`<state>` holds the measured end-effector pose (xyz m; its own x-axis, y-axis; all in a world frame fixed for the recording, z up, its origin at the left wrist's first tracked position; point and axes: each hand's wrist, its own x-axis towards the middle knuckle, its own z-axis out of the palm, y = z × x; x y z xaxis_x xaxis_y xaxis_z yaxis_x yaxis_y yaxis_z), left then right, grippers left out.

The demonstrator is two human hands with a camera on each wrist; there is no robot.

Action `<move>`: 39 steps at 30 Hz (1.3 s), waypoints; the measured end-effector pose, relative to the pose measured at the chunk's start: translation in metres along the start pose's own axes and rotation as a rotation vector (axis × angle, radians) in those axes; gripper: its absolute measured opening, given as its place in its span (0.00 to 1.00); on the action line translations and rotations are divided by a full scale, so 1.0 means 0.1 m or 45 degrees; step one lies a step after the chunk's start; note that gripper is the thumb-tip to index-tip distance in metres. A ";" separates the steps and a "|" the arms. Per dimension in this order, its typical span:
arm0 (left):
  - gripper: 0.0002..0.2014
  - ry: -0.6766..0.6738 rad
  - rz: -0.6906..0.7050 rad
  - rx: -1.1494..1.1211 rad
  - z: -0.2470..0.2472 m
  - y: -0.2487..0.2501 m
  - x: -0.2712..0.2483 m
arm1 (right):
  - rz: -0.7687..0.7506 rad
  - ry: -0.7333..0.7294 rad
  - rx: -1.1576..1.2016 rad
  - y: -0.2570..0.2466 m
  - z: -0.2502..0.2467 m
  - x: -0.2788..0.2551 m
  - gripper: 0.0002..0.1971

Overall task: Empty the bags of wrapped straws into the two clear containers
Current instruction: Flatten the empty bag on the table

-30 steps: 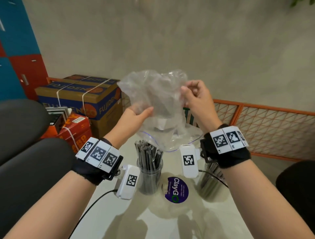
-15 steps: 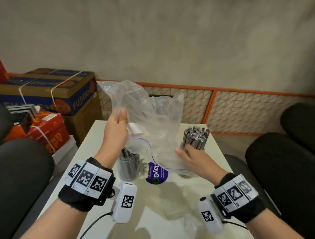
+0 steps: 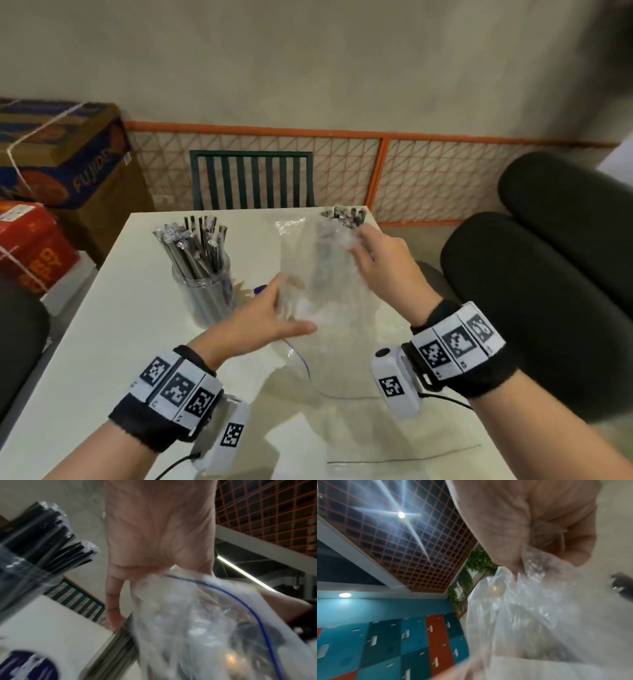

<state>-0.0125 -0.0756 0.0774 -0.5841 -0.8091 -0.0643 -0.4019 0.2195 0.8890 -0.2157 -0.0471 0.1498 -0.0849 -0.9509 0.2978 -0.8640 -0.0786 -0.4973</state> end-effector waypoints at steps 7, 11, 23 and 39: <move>0.26 0.060 -0.301 -0.223 0.38 -0.81 -0.38 | 0.204 0.164 0.054 0.57 -0.62 0.00 0.06; 0.45 -0.039 -0.326 -0.124 0.52 -0.61 -0.30 | 0.339 0.046 0.130 0.62 -0.65 -0.06 0.09; 0.13 0.414 -0.048 -0.585 1.03 0.70 0.40 | 0.419 -0.091 1.074 1.01 -0.72 -0.78 0.26; 0.36 0.582 -0.587 0.139 1.20 -0.12 0.77 | 1.192 -0.585 0.111 2.09 0.49 -1.11 0.25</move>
<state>-0.1369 -0.0755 0.0072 0.0138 -0.9783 -0.2069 -0.6223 -0.1703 0.7640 -0.3627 0.0274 -0.0270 -0.4892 -0.6636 -0.5659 -0.5099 0.7441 -0.4317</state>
